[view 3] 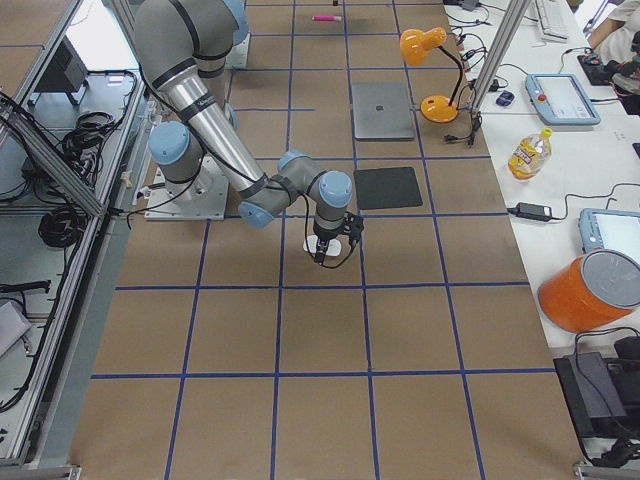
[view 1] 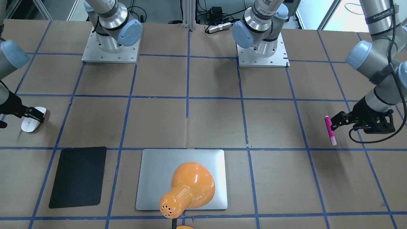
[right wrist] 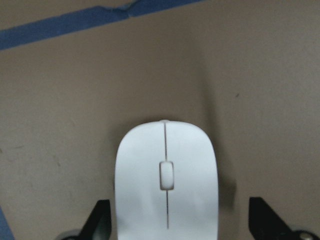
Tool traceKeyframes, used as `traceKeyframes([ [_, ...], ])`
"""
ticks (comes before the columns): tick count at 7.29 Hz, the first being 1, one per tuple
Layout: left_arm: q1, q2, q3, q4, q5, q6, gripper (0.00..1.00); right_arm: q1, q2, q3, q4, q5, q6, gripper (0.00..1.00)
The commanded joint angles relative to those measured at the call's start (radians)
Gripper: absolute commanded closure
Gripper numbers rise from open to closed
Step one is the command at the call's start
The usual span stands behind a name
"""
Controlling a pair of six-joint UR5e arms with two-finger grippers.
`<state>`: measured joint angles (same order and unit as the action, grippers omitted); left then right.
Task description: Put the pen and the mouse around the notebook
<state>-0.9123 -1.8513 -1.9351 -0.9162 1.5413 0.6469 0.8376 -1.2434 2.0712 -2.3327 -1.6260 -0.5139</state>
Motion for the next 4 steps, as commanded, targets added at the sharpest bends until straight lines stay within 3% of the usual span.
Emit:
traceKeyframes([
  [1,0.006,-0.052,-0.010,0.040,0.002,0.014,0.00,0.001,0.005,0.000,-0.010,-0.002,0.000,0.36],
  [3,0.006,-0.060,-0.036,0.042,0.005,0.016,0.00,0.003,-0.007,-0.005,-0.008,0.005,-0.002,0.45],
  [4,0.006,-0.068,-0.039,0.042,0.006,0.016,0.05,0.014,-0.011,-0.019,-0.007,0.005,-0.002,0.45],
])
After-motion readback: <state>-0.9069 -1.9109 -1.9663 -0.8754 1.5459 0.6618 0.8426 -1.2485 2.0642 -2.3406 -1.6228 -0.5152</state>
